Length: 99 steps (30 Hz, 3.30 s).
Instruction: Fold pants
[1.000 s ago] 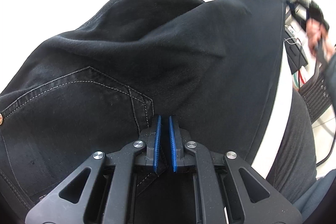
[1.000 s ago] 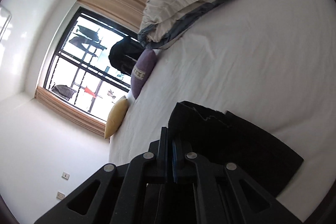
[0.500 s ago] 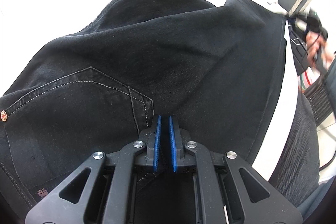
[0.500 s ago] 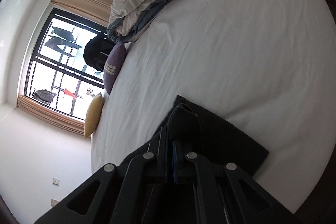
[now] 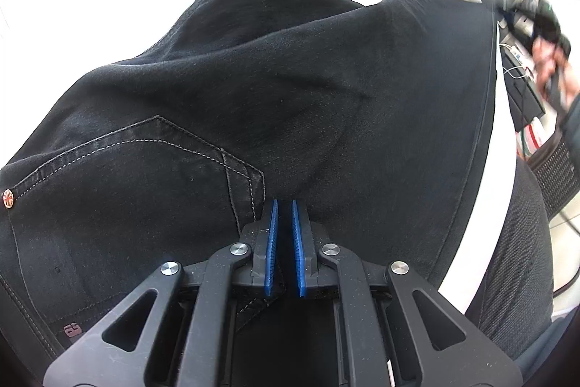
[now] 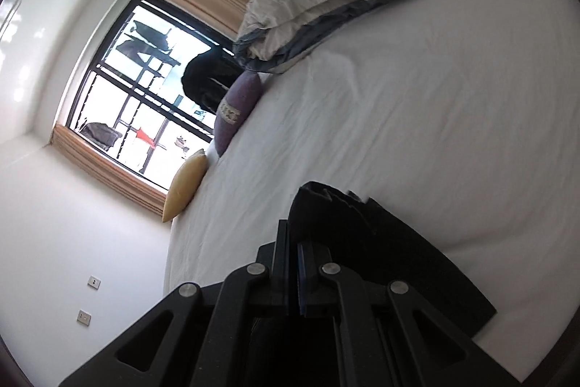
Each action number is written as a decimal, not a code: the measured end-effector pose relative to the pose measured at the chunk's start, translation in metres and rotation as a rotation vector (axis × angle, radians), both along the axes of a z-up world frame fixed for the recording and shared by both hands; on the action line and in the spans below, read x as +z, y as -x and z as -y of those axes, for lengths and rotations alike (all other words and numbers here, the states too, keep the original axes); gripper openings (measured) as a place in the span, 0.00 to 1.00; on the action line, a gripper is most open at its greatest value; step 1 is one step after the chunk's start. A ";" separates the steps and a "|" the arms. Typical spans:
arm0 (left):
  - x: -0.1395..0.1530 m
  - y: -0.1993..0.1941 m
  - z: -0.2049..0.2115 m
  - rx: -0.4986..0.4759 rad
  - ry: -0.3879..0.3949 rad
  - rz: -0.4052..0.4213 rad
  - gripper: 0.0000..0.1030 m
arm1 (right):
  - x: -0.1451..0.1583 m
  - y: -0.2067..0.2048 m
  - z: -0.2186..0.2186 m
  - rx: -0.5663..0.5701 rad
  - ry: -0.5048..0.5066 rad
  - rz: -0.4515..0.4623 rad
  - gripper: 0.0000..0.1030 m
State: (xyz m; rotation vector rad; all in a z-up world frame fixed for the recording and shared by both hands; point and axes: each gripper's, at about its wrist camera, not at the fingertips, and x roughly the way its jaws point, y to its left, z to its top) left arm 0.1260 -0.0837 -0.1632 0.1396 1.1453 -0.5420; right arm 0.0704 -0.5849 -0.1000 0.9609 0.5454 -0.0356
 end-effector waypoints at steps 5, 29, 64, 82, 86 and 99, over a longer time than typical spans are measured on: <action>-0.001 0.001 0.003 -0.001 -0.010 0.000 0.08 | -0.082 0.052 0.015 -0.116 -0.140 -0.168 0.05; 0.011 -0.020 0.027 -0.052 -0.054 -0.043 0.08 | -0.081 0.067 0.017 -0.178 -0.163 -0.244 0.05; 0.019 0.005 0.028 -0.093 -0.034 -0.007 0.08 | -0.074 0.060 -0.177 0.240 -0.338 -0.347 0.39; 0.023 0.006 0.026 -0.087 -0.047 -0.003 0.08 | -0.088 0.064 -0.183 0.216 -0.348 -0.320 0.07; 0.024 0.008 0.032 -0.089 -0.065 0.000 0.08 | -0.082 0.072 -0.186 0.201 -0.335 -0.327 0.05; 0.023 0.007 0.033 -0.079 -0.054 -0.001 0.08 | -0.092 0.069 -0.180 0.196 -0.365 -0.395 0.08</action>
